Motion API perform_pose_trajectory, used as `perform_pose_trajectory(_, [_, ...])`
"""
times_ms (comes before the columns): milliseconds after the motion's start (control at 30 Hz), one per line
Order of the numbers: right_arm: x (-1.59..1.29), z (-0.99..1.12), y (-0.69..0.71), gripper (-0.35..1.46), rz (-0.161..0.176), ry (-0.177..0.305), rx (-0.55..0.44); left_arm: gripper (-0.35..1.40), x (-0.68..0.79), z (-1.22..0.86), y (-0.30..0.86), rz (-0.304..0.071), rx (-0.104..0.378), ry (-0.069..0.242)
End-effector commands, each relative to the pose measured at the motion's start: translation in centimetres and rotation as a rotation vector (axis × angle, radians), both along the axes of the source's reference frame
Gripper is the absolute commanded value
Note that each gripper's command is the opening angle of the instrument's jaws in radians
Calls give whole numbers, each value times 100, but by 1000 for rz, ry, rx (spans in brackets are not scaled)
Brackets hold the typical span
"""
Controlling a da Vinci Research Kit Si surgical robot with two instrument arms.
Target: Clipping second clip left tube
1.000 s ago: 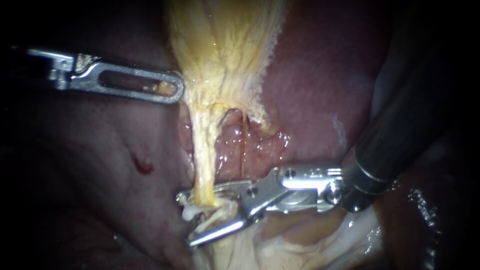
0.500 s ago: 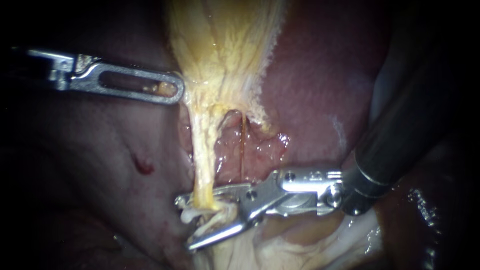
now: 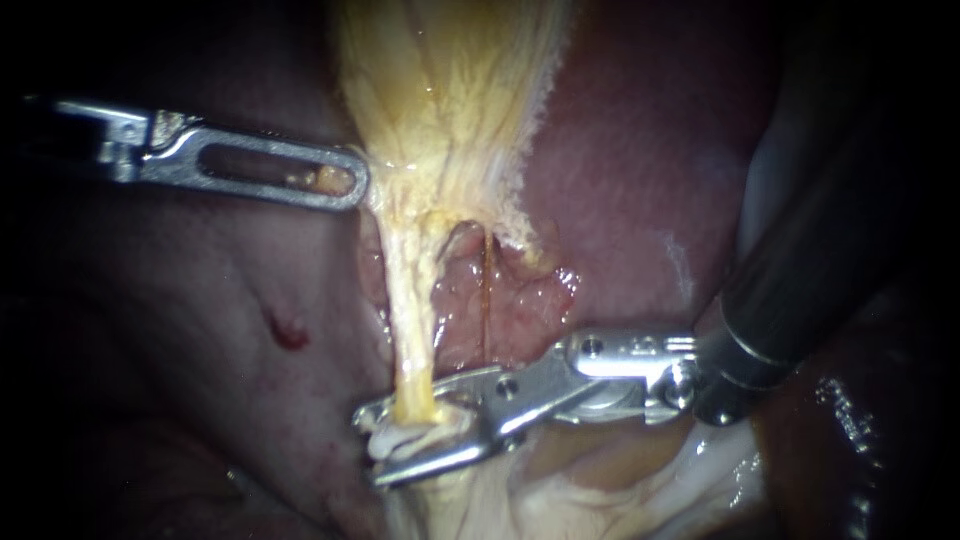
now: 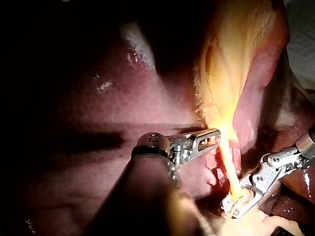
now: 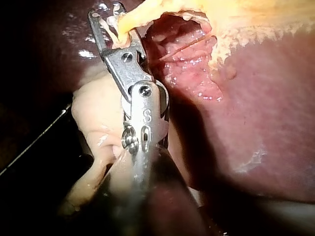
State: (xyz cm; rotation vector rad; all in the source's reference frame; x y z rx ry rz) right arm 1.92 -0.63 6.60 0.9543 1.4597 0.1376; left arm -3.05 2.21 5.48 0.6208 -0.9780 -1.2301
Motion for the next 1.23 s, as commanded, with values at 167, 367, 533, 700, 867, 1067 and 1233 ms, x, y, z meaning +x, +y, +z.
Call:
perform_pose_trajectory(167, [-1,0,-1,-13,-1,0,0,-35,0,0,0,0,0,0])
perform_pose_trajectory(367, [-4,0,-1,-35,-4,0,0,-35,0,0,0,0,0,0])
perform_pose_trajectory(533, [-6,1,-2,-35,-6,-1,9,-35,0,0,0,0,0,0])
perform_pose_trajectory(700, [-8,2,-2,-35,-6,-2,23,-35,0,0,0,0,0,0])
perform_pose_trajectory(867, [-10,1,-2,-35,-7,-2,31,-35,0,0,0,0,0,0])
perform_pose_trajectory(1067, [-11,1,-1,-35,-7,-3,32,-35,1,2,1,1,0,-1])
perform_pose_trajectory(1233, [-11,2,0,-35,-7,-3,33,-35,2,2,2,1,0,-1])
